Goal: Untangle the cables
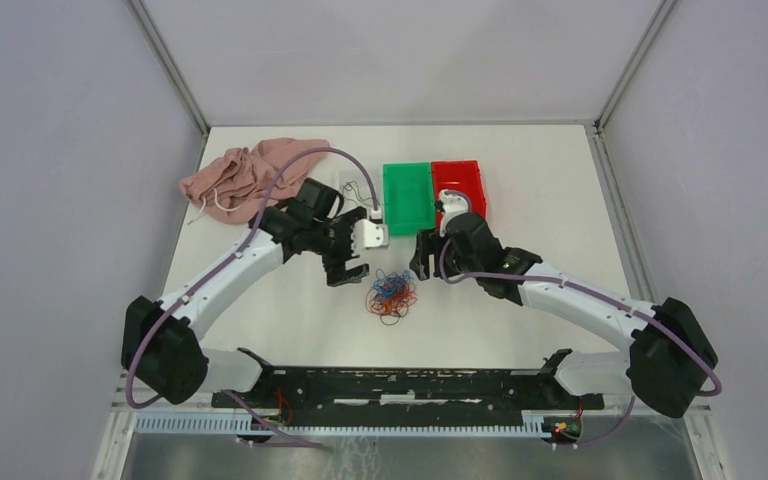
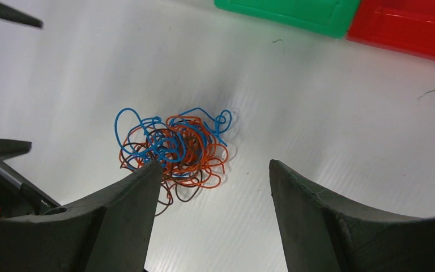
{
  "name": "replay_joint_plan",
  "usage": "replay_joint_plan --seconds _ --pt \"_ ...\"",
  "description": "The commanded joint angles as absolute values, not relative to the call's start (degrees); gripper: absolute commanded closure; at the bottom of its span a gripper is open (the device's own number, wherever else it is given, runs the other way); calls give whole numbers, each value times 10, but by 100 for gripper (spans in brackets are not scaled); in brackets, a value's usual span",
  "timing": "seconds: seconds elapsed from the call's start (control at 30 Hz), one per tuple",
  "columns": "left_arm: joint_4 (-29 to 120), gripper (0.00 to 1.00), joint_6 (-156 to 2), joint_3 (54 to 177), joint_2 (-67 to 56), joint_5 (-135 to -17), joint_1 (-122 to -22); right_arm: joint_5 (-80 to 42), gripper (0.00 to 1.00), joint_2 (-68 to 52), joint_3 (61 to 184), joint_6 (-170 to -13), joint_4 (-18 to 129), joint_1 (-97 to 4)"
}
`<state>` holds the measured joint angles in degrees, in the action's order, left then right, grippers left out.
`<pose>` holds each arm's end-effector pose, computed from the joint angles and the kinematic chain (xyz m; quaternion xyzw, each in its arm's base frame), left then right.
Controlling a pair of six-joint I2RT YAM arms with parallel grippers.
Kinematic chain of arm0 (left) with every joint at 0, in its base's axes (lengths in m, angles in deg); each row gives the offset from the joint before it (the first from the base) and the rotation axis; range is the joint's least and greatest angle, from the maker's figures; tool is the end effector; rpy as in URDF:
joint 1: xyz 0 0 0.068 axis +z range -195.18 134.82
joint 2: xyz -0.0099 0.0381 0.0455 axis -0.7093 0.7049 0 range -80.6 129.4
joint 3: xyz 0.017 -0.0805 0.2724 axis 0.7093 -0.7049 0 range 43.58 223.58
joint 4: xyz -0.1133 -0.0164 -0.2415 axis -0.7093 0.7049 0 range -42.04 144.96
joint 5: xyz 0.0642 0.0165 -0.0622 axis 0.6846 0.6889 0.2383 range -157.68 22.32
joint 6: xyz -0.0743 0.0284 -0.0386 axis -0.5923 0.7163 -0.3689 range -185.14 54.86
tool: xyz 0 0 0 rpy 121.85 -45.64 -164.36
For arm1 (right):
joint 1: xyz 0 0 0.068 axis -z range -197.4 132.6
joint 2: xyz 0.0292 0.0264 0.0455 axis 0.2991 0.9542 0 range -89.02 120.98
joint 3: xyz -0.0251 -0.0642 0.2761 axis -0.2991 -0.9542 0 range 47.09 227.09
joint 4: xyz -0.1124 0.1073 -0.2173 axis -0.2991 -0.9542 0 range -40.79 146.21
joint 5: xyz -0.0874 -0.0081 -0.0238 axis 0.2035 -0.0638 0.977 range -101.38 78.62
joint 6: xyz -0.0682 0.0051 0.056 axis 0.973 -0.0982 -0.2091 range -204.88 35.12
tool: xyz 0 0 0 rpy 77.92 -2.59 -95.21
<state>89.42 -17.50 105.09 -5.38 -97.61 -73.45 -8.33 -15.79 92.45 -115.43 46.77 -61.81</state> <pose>0.2360 -0.1714 0.2626 0.6279 0.6792 -0.1943 0.3265 0.2255 0.2150 0.2212 -0.0964 0.8907 0.2510 0.3666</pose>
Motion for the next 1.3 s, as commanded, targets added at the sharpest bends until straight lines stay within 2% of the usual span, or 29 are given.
replay_joint_plan --seconds 0.0,0.23,0.67,0.97,1.27 --pt "951 4 10 1067 -20 -924 -780 -33 24 -182 929 -1175 445 -605" --pt "961 8 216 1067 -5 -906 -827 -51 24 -207 902 -1212 461 -557" --pt "810 22 374 953 -28 -837 -897 -70 27 -239 892 -1223 471 -537" --pt "712 48 395 911 -35 -841 -904 -91 30 -243 874 -1228 492 -533" --pt "665 65 370 888 -42 -859 -913 -99 32 -246 864 -1235 506 -529"
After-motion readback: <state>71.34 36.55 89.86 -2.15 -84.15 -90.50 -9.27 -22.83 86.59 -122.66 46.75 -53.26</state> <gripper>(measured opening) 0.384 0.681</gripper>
